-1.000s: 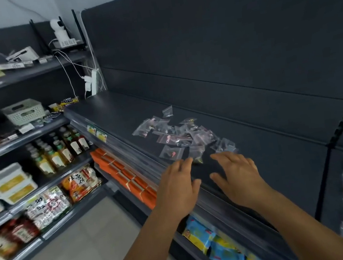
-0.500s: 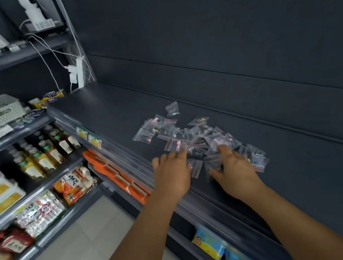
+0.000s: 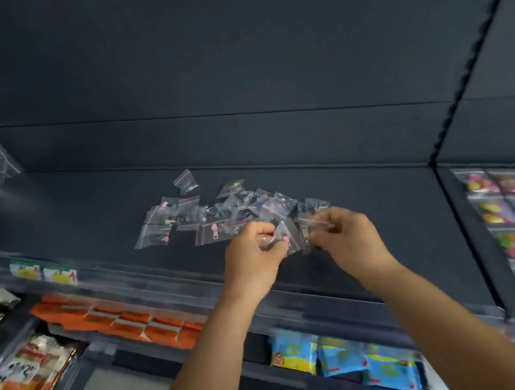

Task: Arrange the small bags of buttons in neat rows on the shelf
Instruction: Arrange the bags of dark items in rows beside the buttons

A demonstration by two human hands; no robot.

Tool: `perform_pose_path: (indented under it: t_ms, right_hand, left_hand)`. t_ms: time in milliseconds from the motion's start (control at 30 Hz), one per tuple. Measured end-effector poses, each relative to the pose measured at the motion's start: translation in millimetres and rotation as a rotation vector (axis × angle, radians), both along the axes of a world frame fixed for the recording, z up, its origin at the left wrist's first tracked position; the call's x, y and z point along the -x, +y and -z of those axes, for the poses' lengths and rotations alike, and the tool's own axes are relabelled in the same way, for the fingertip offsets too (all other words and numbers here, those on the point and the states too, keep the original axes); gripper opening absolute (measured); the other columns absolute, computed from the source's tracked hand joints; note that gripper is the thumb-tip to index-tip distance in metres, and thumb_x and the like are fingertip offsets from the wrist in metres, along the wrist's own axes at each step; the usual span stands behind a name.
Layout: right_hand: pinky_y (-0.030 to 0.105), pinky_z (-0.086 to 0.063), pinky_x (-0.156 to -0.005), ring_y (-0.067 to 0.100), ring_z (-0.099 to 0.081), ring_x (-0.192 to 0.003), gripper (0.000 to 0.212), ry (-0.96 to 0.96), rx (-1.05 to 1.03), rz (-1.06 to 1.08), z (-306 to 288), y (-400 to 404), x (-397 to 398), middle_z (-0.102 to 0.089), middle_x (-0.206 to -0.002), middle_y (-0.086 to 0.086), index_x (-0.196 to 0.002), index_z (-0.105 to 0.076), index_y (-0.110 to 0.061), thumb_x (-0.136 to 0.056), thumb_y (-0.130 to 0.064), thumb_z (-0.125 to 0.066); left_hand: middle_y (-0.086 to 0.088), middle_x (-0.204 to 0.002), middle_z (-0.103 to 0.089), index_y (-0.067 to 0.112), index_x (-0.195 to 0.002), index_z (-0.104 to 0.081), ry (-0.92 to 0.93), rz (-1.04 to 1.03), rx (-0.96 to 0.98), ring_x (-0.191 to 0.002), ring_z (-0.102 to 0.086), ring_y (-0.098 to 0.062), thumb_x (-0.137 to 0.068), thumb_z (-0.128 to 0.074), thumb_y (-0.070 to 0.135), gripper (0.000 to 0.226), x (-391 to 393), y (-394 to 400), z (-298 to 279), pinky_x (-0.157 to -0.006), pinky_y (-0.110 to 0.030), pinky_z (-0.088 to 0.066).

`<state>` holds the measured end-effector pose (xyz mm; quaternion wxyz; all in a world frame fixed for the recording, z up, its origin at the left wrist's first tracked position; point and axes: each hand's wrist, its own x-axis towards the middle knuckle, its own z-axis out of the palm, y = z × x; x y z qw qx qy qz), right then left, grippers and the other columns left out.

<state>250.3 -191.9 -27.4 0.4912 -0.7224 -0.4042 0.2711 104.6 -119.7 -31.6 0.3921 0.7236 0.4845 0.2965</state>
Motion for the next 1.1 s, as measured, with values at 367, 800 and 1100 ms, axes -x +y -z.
perform_pose_path:
  t_ms: [367, 800, 1100]
  right_hand:
    - [0.018, -0.053, -0.057, 0.01, -0.067, -0.065, 0.013, 0.245, -0.223, 0.411, -29, -134, -76, -0.072, -0.075, -0.001, -0.09, -0.066, -0.02, -0.085, -0.009, -0.063]
    - [0.026, -0.052, -0.056, 0.016, -0.058, -0.058, 0.019, 0.322, -0.292, 0.612, -33, -360, -217, -0.068, -0.068, 0.004, -0.096, -0.064, -0.021, -0.085, -0.006, -0.063]
    - [0.04, -0.056, -0.076, 0.025, -0.067, -0.076, 0.02, 0.342, -0.276, 0.705, -31, -476, -282, -0.073, -0.083, 0.007, -0.098, -0.066, -0.017, -0.079, -0.022, -0.072]
  left_hand:
    - [-0.001, -0.08, -0.072, 0.017, -0.088, -0.066, -0.247, 0.322, 0.251, -0.061, -0.06, -0.009, -0.083, -0.067, 0.02, 0.006, -127, -109, -23, -0.057, -0.025, -0.047]
    - [0.008, -0.075, -0.07, 0.022, -0.08, -0.069, -0.286, 0.713, 0.428, -0.066, -0.066, -0.009, -0.092, -0.059, 0.026, 0.016, -297, -321, -26, -0.065, -0.024, -0.055]
    - [-0.003, -0.067, -0.071, 0.019, -0.071, -0.073, -0.277, 0.751, 0.431, -0.062, -0.064, -0.016, -0.086, -0.062, 0.042, 0.03, -388, -423, -30, -0.071, -0.042, -0.058]
